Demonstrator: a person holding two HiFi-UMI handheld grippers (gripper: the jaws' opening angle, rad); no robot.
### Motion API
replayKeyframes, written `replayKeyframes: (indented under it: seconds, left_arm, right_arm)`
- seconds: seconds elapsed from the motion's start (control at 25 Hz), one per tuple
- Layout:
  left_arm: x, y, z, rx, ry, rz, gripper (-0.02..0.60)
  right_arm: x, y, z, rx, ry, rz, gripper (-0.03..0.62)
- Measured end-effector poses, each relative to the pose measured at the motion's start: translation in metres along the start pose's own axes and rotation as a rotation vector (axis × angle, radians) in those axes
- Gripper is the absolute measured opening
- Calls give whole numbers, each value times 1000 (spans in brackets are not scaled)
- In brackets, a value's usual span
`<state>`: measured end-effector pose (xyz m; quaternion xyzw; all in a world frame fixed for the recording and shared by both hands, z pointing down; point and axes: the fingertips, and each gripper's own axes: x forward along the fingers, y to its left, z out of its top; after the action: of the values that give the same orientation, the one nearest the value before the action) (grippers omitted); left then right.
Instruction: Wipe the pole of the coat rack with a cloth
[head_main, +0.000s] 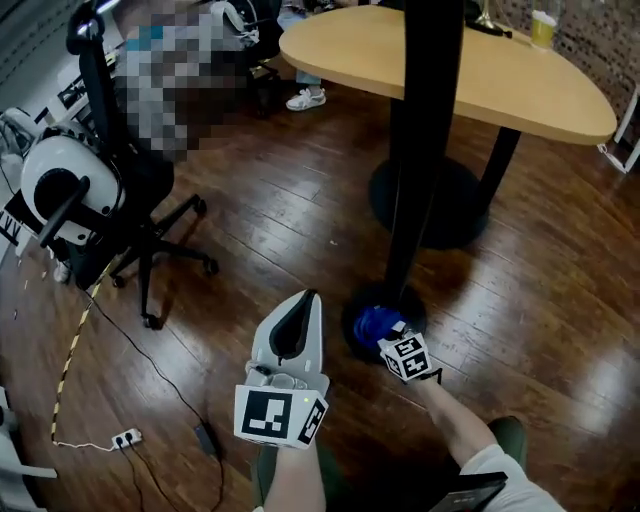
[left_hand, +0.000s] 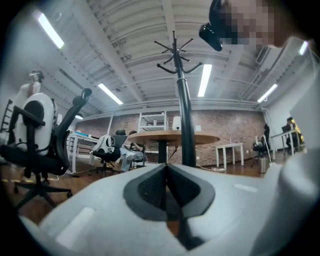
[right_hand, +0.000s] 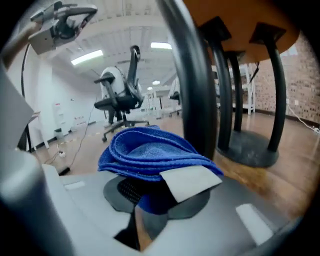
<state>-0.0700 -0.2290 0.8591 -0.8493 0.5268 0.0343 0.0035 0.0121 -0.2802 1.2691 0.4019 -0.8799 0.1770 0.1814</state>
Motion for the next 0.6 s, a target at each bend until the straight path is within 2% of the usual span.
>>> replayKeyframes:
  seconds: [0.08, 0.16, 0.24, 0.28, 0.36, 0.44, 0.48, 0.52, 0.6]
  left_arm:
    - [-1, 1, 7, -14, -7, -9, 2]
    - [-3, 2, 17, -23, -29, -8, 2]
    - [-5, 5, 22, -11, -38, -3, 2]
    - [-7, 6, 21, -6, -37, -1, 2]
    - [-10, 7, 15, -10, -29, 8, 2]
    - [-11, 6, 13, -16, -27, 14, 2]
    - [-12, 5, 15, -18, -34, 16, 2]
    - [-14, 5, 16, -18, -43, 22, 2]
    - [-17, 3, 15, -13, -51, 36, 2]
  right_arm:
    - [-40, 48, 130, -77, -191, 87, 104]
    - [-117, 91, 283, -235, -425, 144, 104]
    - [-207, 119, 422, -331, -642, 117, 105]
    - [-245, 127, 477, -370, -718, 89, 106]
    - [-300, 134, 561, -505, -825, 54, 106]
    - [-326, 129, 602, -544, -856, 24, 106]
    - [-327, 121, 602, -526, -844, -5, 106]
    - [-320, 111, 590, -512, -820, -41, 106]
    - [-290, 93, 541, -524, -770, -110, 106]
